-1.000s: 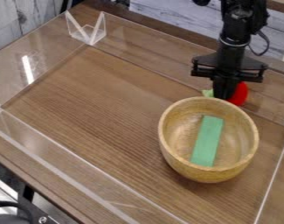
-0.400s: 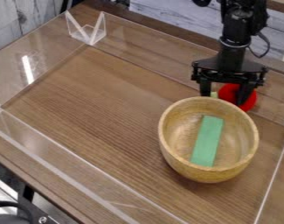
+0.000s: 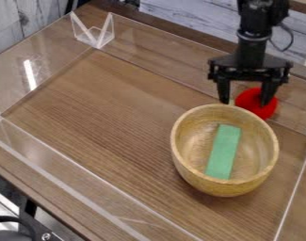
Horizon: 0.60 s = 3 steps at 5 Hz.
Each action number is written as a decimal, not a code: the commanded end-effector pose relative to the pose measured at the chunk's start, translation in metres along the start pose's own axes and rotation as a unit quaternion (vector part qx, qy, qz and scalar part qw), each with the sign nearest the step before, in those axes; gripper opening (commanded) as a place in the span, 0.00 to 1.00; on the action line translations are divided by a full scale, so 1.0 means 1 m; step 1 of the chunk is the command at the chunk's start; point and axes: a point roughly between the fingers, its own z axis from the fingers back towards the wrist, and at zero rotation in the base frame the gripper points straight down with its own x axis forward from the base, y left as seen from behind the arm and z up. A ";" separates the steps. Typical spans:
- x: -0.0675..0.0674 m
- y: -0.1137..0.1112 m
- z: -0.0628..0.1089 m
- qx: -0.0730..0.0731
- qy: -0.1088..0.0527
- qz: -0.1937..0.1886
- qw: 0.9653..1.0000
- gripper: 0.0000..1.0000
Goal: Move the red object to the right side of the table
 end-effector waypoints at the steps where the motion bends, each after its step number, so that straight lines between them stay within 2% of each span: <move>1: 0.015 -0.002 0.041 -0.033 -0.042 0.010 0.999 1.00; 3: 0.021 0.012 0.061 -0.040 -0.046 0.028 0.998 1.00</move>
